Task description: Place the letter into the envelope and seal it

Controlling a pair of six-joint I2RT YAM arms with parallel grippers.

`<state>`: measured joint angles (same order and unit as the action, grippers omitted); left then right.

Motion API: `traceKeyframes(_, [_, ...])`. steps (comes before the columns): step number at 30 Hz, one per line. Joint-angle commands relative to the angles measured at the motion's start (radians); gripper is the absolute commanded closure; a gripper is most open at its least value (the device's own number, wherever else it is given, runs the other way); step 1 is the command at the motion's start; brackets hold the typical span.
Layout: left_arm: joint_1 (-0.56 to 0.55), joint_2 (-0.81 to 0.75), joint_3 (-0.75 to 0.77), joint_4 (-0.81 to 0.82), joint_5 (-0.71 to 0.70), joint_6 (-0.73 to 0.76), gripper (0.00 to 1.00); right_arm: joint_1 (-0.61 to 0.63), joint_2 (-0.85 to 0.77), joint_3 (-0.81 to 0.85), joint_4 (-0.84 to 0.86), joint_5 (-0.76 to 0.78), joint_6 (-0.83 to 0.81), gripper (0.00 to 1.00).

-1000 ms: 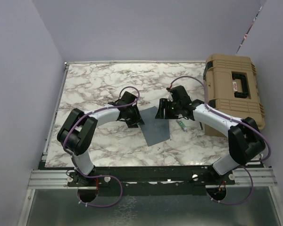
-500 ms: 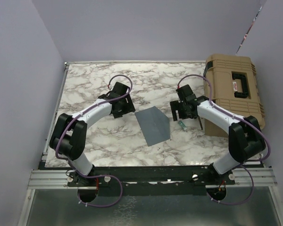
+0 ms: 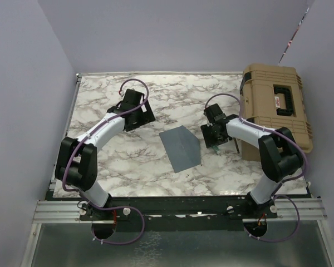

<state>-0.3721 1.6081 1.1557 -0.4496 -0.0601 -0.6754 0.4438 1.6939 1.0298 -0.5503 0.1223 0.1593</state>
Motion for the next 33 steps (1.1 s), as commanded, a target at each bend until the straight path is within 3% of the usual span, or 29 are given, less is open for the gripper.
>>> traceKeyframes(1, [0.023, -0.027, 0.021, 0.028, 0.026, 0.041, 0.01, -0.008, 0.057, 0.049, 0.038, -0.001, 0.009, 0.46])
traceKeyframes(5, [0.044, -0.052, 0.015, 0.031, -0.006, 0.048, 0.01, -0.020, 0.075, 0.064, 0.037, -0.006, 0.014, 0.54])
traceKeyframes(9, [0.055, -0.075, 0.021, 0.031, -0.034, 0.079, 0.01, -0.032, 0.074, 0.062, 0.047, -0.032, 0.037, 0.80])
traceKeyframes(12, [0.057, -0.095, 0.023, 0.044, -0.043, 0.093, 0.01, -0.036, 0.032, 0.058, 0.064, 0.010, 0.099, 0.87])
traceKeyframes(15, [0.058, -0.097, 0.052, 0.074, 0.044, 0.110, 0.01, -0.037, -0.055, 0.078, 0.078, 0.028, 0.174, 0.89])
traceKeyframes(18, [0.053, -0.088, 0.076, 0.149, 0.230, 0.097, 0.01, -0.037, -0.152, 0.095, 0.147, -0.011, 0.230, 0.89])
traceKeyframes(25, [-0.089, -0.111, 0.061, 0.465, 0.546, 0.116, 0.01, -0.038, -0.270, 0.110, 0.487, -0.283, 0.435, 0.90])
traceKeyframes(29, [-0.117, -0.118, 0.042, 0.577, 0.625, 0.120, 0.01, -0.037, -0.310, 0.102, 0.657, -0.365, 0.555, 0.90])
traceKeyframes(33, [-0.128, -0.101, 0.041, 0.646, 0.652, 0.092, 0.01, -0.037, -0.302, 0.112, 0.724, -0.481, 0.639, 0.89])
